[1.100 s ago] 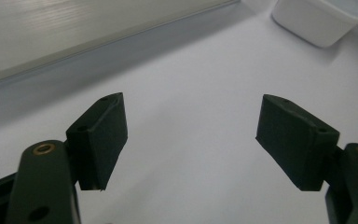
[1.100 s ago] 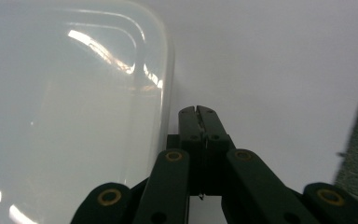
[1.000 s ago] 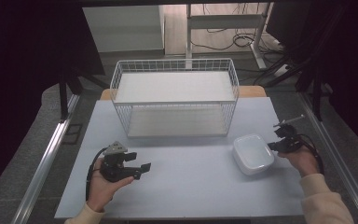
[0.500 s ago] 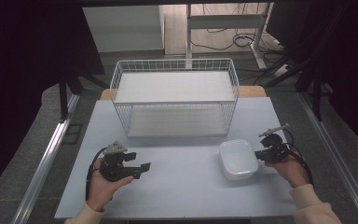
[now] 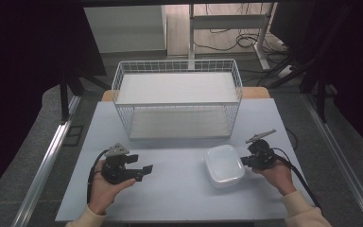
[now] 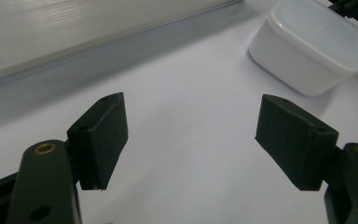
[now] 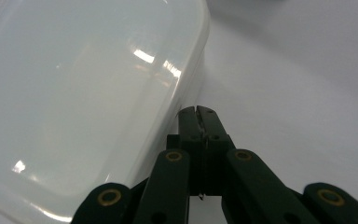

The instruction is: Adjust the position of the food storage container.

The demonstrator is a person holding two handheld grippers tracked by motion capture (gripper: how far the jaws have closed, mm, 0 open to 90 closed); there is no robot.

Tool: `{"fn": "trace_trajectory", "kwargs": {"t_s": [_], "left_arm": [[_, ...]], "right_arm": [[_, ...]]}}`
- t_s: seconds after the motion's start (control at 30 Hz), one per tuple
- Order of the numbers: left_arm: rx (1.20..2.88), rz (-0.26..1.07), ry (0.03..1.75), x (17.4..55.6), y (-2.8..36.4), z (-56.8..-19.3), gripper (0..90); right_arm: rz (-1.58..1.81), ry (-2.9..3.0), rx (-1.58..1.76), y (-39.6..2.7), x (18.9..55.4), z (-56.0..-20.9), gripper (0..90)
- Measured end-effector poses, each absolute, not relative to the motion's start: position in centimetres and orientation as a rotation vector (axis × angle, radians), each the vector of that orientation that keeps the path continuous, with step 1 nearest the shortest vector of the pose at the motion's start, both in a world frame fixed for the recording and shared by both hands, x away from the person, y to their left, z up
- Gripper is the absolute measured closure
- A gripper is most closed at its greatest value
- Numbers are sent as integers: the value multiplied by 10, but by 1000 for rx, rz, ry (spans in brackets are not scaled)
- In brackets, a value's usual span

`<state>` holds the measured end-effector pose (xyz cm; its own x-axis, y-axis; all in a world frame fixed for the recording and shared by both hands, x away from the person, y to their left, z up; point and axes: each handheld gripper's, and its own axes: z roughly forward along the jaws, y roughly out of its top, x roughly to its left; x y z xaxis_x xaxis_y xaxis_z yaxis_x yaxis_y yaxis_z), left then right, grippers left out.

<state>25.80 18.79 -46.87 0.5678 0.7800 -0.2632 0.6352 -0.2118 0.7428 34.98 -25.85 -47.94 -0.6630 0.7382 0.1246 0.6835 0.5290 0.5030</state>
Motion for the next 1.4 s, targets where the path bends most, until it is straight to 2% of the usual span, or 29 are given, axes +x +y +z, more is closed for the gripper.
{"fn": "trace_trajectory", "kwargs": {"t_s": [0.4, 0.87, 1.03, 1.27, 1.3, 1.33, 1.4], "left_arm": [[1936, 210, 1138, 258, 186, -469, 246], [1935, 213, 1142, 258, 187, -470, 247], [1934, 218, 1145, 258, 188, -469, 247], [1919, 227, 1149, 257, 189, -468, 248], [1920, 227, 1150, 257, 188, -468, 248], [1920, 227, 1150, 257, 188, -468, 248], [1924, 227, 1146, 256, 186, -469, 248]], "right_arm": [[858, 2760, 1109, -218, 326, -481, 897], [929, 2837, 1048, -186, 321, -485, 896], [916, 2827, 1036, -187, 319, -485, 896], [1115, 2702, 1036, -209, 306, -461, 893], [1184, 2653, 1046, -217, 301, -457, 803], [1184, 2653, 1046, -217, 301, -457, 803], [1248, 2610, 1080, -222, 297, -454, 639]]}}
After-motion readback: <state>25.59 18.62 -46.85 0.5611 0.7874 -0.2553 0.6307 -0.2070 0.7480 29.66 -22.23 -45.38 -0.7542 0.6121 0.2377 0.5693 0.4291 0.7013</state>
